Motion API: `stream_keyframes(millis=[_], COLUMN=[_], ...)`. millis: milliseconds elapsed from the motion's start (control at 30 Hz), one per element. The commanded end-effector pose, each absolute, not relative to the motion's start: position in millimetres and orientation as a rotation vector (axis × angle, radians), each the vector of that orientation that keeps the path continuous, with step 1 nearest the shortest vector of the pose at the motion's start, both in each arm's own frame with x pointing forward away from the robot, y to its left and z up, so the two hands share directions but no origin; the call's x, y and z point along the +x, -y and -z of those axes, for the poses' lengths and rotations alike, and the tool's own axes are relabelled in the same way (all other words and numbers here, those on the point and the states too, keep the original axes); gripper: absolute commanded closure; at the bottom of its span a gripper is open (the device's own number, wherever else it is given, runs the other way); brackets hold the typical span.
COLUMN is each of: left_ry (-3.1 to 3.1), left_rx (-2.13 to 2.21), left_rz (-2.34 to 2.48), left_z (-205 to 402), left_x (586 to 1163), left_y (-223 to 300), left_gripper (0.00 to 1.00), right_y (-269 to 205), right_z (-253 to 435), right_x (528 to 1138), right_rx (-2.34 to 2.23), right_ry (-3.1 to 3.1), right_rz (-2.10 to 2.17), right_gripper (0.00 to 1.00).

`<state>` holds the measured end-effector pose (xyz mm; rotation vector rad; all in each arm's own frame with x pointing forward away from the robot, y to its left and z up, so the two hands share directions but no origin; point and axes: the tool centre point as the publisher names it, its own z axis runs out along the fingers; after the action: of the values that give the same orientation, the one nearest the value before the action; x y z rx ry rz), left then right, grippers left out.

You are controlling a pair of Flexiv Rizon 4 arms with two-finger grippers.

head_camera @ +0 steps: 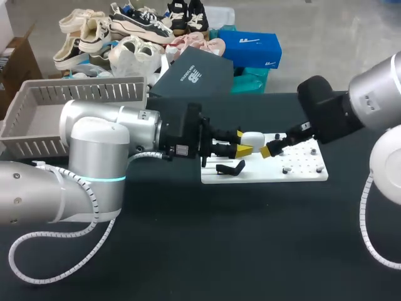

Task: Pick up each earbud case from the left stands, insert the matching earbuds, close the lid, and place the case in the box.

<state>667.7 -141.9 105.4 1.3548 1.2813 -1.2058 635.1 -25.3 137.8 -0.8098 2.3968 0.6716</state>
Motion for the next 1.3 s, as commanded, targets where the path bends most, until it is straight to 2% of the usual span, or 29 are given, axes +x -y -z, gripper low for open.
stream_keyframes(millis=[33, 1300], left_ry=[-1.281, -1.281], left_rx=[1.355, 1.355], left_rz=[1.205, 1.205], left_z=[-105, -105], left_x=[668, 668], left_y=[142, 142], left_gripper=[1.00, 1.00], right_y=[19, 18], right_z=[-136, -122], right_x=[642, 670], right_rx=[-0.818, -0.733], right_ry=[-2.404, -2.459], right_rz=[-0.679, -0.636], right_gripper=[0.00, 0.00])
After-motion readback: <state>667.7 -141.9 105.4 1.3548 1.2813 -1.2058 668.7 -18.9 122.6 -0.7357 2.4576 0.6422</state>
